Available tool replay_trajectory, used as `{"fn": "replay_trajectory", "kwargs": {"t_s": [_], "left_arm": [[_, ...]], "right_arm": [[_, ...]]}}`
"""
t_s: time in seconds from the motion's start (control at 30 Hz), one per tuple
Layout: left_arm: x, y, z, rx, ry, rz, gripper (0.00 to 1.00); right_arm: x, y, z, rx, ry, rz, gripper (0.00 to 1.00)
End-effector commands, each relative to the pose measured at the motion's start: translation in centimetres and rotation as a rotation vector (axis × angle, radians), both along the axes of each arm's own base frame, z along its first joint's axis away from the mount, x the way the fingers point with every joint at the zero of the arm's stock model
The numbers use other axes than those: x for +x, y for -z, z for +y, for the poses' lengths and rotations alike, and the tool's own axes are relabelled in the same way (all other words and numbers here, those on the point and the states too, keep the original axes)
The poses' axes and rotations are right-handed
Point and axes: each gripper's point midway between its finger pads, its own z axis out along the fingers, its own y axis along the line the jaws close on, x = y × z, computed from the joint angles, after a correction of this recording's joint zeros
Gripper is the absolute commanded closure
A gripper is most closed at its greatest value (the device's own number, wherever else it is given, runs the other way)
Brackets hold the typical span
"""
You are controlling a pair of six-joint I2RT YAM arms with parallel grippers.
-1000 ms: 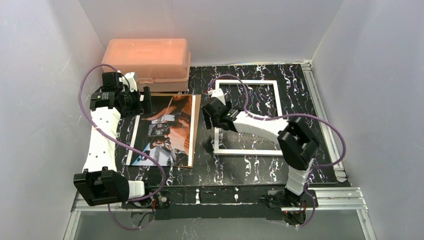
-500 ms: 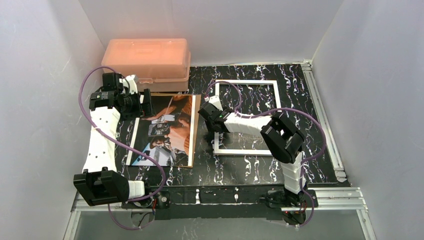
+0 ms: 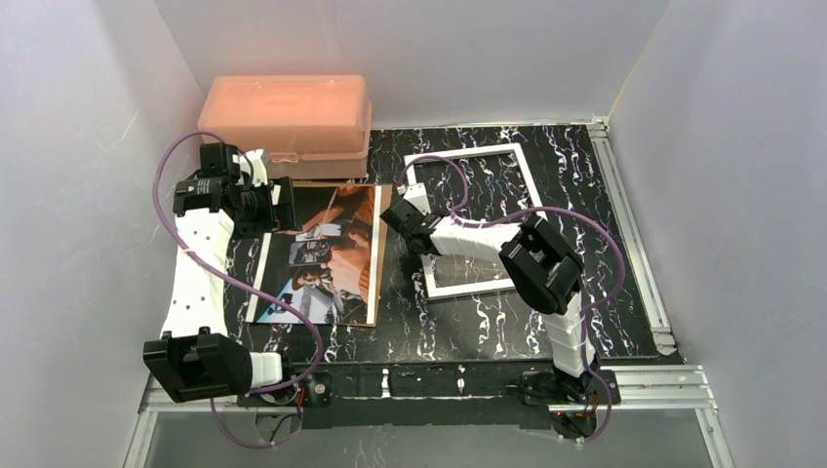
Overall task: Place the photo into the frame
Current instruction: Turn over the photo frame at the center of the board.
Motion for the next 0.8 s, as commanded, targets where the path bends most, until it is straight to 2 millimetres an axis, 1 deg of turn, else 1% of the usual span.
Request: {"fn": "replay_trajectory", "kwargs": {"t_s": [0.0, 0.2, 0.27, 0.37, 0.43, 0.5, 0.6, 0.63, 0.77], "left_arm": [[-1.1, -1.8, -0.2, -0.004, 0.011, -0.023, 0.01], [-1.6, -2.9, -0.9, -0.034, 0.033, -0.023, 0.01], [-1.8, -3.1, -1.2, -0.051, 0.043, -0.022, 0.01], [-2.1, -2.9, -2.0, -0.096, 0.061, -0.009, 0.02], [-2.2, -2.7, -2.6, -0.131, 0.069, 0.003, 0.02], [-2.1, -2.4, -3.2, -0.165, 0.076, 0.012, 0.01], [-1.7, -2.3, -4.2, -0.227, 0.092, 0.013, 0.01], [-1.4, -2.4, -4.5, -0.246, 0.096, 0.002, 0.02], [0.0, -3.8, -5.9, -0.331, 0.098, -0.076, 0.02]], "right_arm": [[1.4, -5.0, 1.2, 0.063, 0.013, -0.071, 0.9], [2.1, -14.6, 4.0, 0.275, -0.01, -0.147, 0.94], [2.0, -17.4, 4.8, 0.338, -0.026, -0.156, 0.96], [1.5, -21.2, 5.5, 0.426, -0.039, -0.161, 0.99], [1.0, -23.8, 5.9, 0.498, -0.049, -0.173, 0.99], [0.5, -26.3, 5.9, 0.577, -0.053, -0.191, 0.99], [-0.1, -30.5, 5.5, 0.705, -0.052, -0.237, 0.99], [-0.3, -32.4, 5.2, 0.769, -0.052, -0.259, 0.99], [-1.3, -37.7, 4.5, 0.965, -0.072, -0.301, 0.99]]}}
